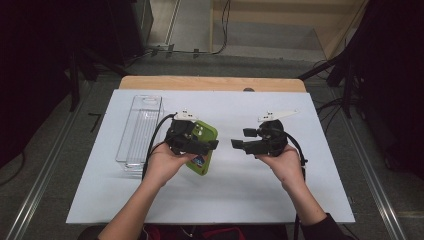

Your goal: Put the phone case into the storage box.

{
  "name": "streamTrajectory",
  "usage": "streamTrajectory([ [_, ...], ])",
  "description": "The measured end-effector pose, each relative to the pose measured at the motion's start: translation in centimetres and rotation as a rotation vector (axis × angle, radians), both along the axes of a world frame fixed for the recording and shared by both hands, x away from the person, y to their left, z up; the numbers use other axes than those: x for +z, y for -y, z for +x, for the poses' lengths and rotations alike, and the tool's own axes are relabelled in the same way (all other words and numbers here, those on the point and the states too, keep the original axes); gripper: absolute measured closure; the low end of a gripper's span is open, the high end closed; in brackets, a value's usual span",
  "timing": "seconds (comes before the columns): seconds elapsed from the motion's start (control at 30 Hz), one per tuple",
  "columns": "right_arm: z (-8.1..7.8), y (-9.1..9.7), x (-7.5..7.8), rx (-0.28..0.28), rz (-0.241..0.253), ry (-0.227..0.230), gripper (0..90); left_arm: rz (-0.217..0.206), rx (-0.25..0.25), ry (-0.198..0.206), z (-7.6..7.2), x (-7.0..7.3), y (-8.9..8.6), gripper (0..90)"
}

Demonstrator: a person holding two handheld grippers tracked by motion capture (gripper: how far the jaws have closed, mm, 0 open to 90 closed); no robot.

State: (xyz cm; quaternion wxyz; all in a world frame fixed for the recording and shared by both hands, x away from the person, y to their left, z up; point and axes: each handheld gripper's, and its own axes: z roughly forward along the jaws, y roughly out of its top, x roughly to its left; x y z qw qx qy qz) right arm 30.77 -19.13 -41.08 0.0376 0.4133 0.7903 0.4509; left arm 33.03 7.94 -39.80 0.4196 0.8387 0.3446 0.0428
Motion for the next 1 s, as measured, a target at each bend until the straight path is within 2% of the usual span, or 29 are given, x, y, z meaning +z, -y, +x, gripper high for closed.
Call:
streamTrajectory([
  [0.07, -0.1, 0.1, -0.3, 0.006, -0.007, -0.015, 27.5, -0.007, 0.004, -0.003, 0.0, 0.0, -0.1, 17.1],
  [0.13, -0.3, 0.3, -0.5, 0.011, -0.013, -0.01, 27.2, -0.008, 0.001, -0.003, 0.0, 0.1, -0.2, 17.1],
  [0.3, -0.8, 0.8, -0.9, 0.015, 0.011, -0.013, 26.8, -0.026, -0.003, -0.005, 0.1, 0.1, -0.3, 17.0],
  [0.37, -1.1, 0.9, -1.0, 0.011, 0.005, 0.006, 26.3, -0.024, -0.007, -0.007, 0.1, 0.2, -0.4, 17.1],
  [0.53, -1.7, 1.2, -1.6, 0.013, 0.007, -0.003, 25.9, -0.033, -0.012, -0.015, 0.2, 0.1, -0.5, 17.1],
  [1.0, -3.8, 2.0, -4.0, 0.023, -0.013, 0.002, 25.9, -0.051, -0.025, -0.034, 0.3, 0.1, -0.7, 17.0],
])
